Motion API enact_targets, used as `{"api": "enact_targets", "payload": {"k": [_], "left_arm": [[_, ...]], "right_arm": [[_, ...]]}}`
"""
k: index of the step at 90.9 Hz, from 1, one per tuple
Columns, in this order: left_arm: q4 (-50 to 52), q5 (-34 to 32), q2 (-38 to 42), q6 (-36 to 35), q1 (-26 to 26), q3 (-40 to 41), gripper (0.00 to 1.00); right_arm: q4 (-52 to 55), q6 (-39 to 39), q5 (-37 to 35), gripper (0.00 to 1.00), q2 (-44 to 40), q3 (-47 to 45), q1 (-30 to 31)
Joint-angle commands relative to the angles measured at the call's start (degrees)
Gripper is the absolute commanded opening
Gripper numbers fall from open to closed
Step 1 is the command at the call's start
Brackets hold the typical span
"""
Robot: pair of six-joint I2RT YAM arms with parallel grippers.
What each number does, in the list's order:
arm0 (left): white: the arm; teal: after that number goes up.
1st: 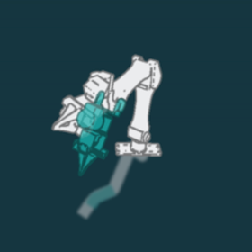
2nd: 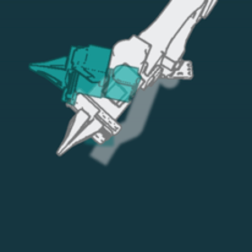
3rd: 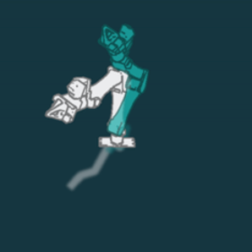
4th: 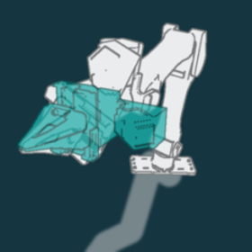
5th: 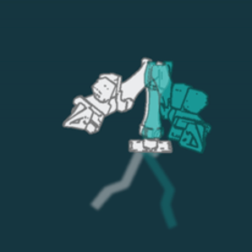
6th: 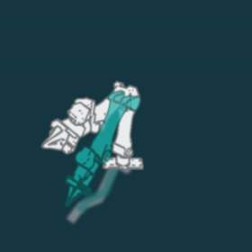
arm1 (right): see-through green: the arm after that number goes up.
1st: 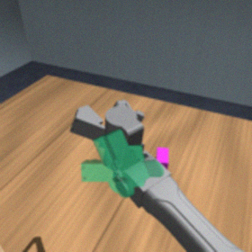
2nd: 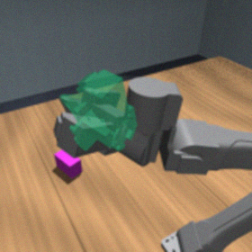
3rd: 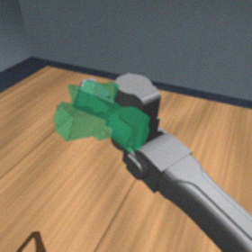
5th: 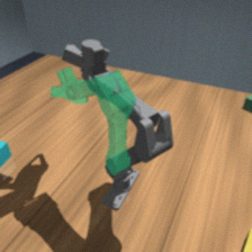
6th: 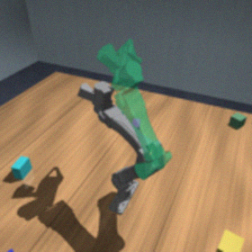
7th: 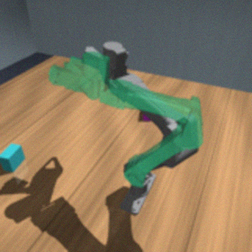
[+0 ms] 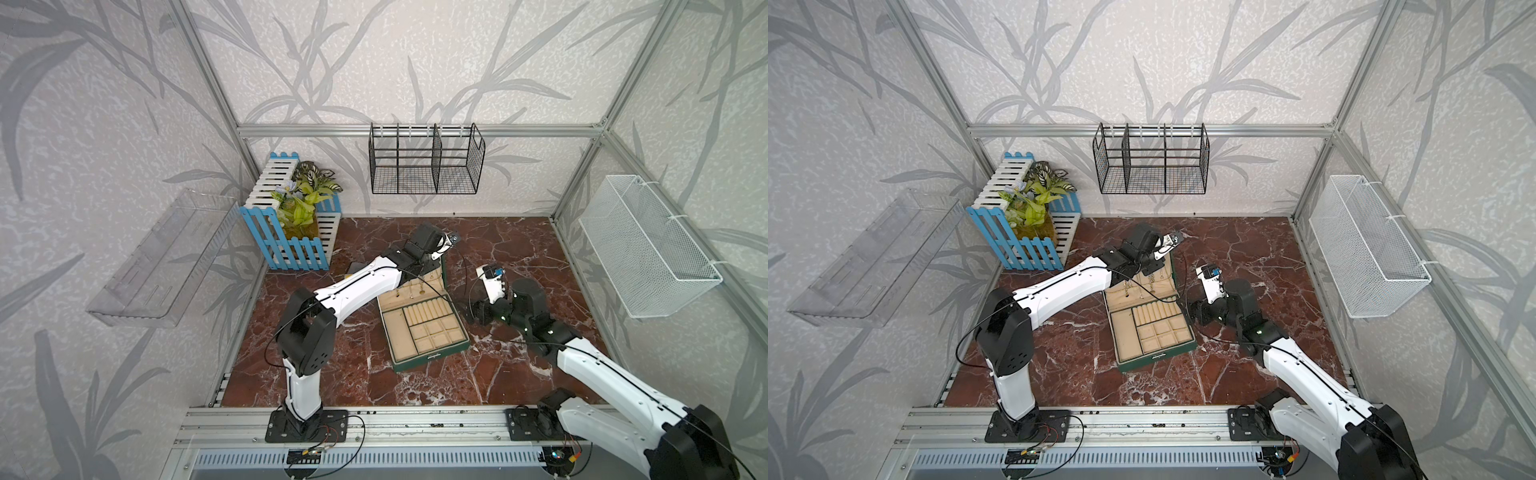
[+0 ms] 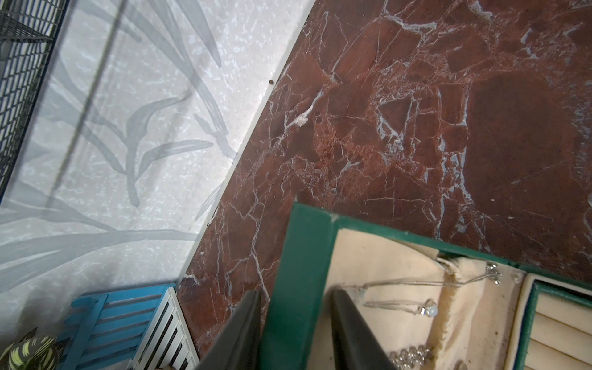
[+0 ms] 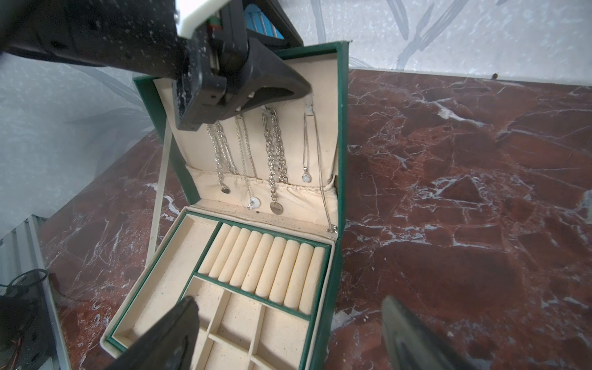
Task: Put jewelry chain into jewelry box
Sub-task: Adjust the necklace at the jewelry box clasp.
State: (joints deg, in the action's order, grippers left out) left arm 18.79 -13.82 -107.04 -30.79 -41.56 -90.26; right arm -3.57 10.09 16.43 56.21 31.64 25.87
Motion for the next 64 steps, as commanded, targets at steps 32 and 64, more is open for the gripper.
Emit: {"api": "enact_targets", "payload": {"k": [32,64], "left_arm": [[-0.2,18.9,13.5,10.4,-0.2,5.6,0.53],[9.2,19.7,7.8,8.5,-0.2,8.6,0.35]], "right_arm": [[0.1,5.2,-2.2,0.91,-1.6,-0.8,0.0],[0.1,14.6,-3.2,0.87,1.8,0.2,0.0]]}}
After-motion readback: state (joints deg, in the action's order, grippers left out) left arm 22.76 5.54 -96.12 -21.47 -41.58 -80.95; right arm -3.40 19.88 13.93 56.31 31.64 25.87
